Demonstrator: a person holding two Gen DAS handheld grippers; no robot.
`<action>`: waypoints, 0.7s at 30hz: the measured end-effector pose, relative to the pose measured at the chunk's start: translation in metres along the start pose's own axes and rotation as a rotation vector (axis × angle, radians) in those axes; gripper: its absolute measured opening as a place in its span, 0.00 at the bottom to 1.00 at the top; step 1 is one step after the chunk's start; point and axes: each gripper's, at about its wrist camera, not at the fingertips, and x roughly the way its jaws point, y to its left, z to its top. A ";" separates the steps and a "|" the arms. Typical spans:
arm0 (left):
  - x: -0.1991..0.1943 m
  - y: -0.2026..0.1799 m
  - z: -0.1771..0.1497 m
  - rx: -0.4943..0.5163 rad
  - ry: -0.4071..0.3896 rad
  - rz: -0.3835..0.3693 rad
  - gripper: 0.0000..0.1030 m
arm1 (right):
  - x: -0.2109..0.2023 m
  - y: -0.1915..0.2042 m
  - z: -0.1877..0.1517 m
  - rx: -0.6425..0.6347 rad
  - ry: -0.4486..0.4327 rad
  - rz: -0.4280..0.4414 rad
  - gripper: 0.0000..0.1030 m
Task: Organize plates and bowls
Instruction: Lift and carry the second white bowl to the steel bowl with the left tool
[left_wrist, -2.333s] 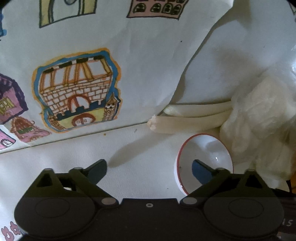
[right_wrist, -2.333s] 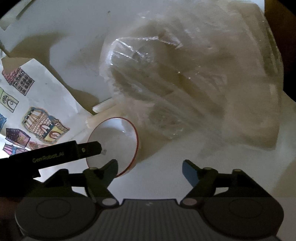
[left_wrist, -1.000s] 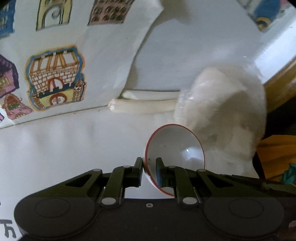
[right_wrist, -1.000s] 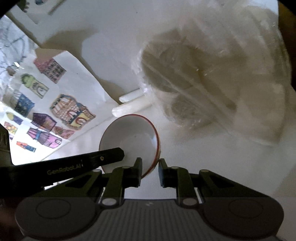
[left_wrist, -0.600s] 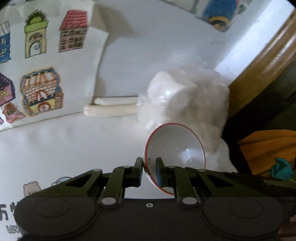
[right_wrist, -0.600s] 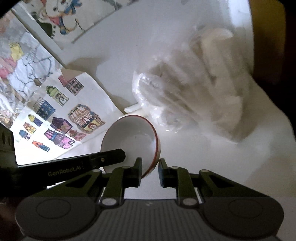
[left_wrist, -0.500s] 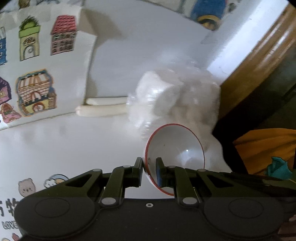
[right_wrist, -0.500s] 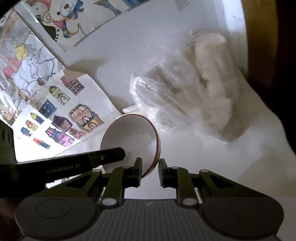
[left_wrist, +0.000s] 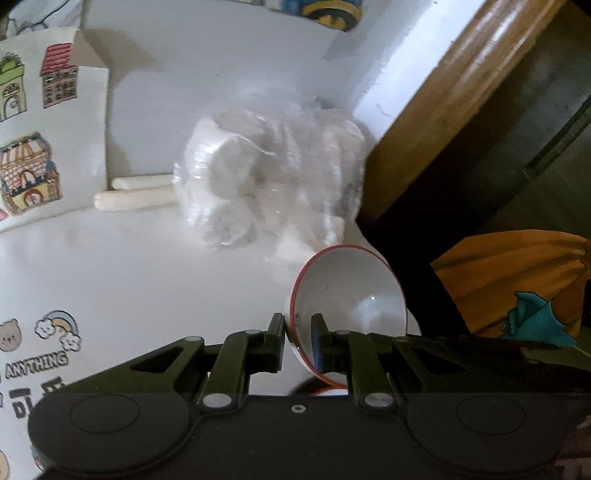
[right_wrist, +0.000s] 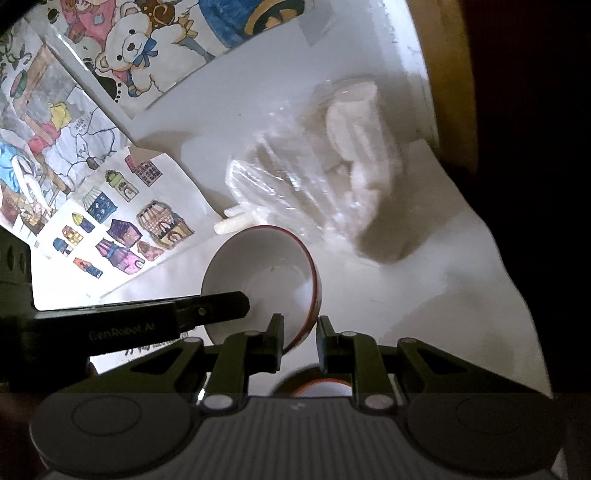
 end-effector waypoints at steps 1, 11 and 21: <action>0.000 -0.004 -0.001 0.000 -0.001 0.000 0.15 | -0.004 -0.003 0.000 -0.004 0.000 0.001 0.20; 0.006 -0.029 -0.013 -0.006 0.007 0.014 0.15 | -0.020 -0.025 -0.004 -0.027 0.012 0.018 0.20; 0.017 -0.038 -0.026 -0.016 0.050 0.019 0.15 | -0.022 -0.041 -0.015 -0.020 0.046 0.025 0.20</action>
